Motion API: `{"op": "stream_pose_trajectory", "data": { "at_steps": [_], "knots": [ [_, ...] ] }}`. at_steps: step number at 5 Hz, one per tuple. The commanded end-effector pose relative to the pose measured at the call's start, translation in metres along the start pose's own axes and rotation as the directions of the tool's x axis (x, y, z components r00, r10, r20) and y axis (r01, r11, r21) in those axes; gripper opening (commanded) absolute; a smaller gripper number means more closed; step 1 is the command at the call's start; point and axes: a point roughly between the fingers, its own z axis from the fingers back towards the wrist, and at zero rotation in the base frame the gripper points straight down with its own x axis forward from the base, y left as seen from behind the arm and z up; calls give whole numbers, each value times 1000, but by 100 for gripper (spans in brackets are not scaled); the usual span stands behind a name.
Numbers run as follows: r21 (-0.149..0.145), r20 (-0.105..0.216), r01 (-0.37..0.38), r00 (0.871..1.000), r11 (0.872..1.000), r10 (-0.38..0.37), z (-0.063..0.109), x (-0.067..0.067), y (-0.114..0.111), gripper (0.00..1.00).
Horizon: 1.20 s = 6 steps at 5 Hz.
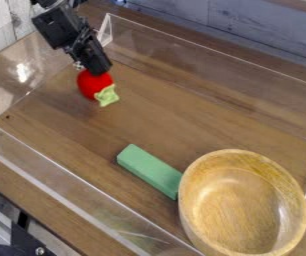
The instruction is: Move the red object to the left side of the table
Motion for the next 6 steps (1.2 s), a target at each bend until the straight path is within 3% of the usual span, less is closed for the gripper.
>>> {"op": "stream_pose_trajectory", "data": {
  "at_steps": [1, 2, 3, 4, 5, 6],
  "knots": [
    [-35, -12, 30, 999, 999, -31, 27, 0, -14, 0],
    [-14, -41, 14, 999, 1000, -15, 38, 11, -18, 100],
    [-19, -79, -63, 995, 998, 61, 50, 16, -19, 100],
    [-41, -86, -111, 991, 993, 108, 64, 15, -19, 0],
    [-40, -93, -128, 988, 991, 124, 60, 17, -28, 100],
    [-31, -97, -143, 985, 989, 140, 50, 22, -38, 100]
  ]
}}
